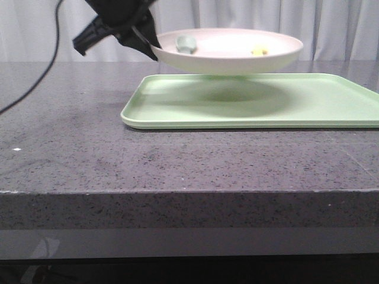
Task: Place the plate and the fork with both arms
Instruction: 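Carry the plate over the green tray and lower it onto it, then open the left gripper and raise it away from the plate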
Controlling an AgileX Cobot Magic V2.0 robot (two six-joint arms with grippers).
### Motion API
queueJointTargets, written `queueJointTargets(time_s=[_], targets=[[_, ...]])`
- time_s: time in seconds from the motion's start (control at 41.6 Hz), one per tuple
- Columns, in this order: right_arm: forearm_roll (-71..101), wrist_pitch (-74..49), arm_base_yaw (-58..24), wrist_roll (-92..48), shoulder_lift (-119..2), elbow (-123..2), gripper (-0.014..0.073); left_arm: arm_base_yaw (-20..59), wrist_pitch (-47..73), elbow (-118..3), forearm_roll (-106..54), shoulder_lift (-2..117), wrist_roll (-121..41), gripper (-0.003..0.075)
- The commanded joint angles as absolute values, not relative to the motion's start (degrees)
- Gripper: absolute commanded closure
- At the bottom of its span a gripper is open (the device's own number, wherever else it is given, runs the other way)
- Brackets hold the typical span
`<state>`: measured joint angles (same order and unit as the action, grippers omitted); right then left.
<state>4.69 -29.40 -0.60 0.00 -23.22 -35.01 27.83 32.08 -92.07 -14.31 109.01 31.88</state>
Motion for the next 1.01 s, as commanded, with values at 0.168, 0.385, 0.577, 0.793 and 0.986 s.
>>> queueJointTargets(time_s=[0.168,0.385,0.577,0.793,0.986], targets=[[4.1,-25.5,-0.3,-0.4,-24.0,-37.0,0.0041,31.8,25.9,-94.2,-15.0,109.9,37.3,0.074],[4.1,-25.5,-0.3,-0.4,-24.0,-37.0,0.0041,32.5,25.4,-94.2,-14.7,110.6,37.4,0.0659],[4.1,-25.5,-0.3,-0.4,-24.0,-37.0,0.0041,32.5,25.2,-94.2,-13.3,110.6,37.4,0.043],[4.1,-25.5,-0.3,-0.4,-24.0,-37.0,0.0041,32.5,30.1,-94.2,-2.9,108.3,36.8,0.0407],[4.1,-25.5,-0.3,-0.4,-24.0,-37.0,0.0041,32.5,39.6,-94.3,13.0,102.2,33.3,0.0407]])
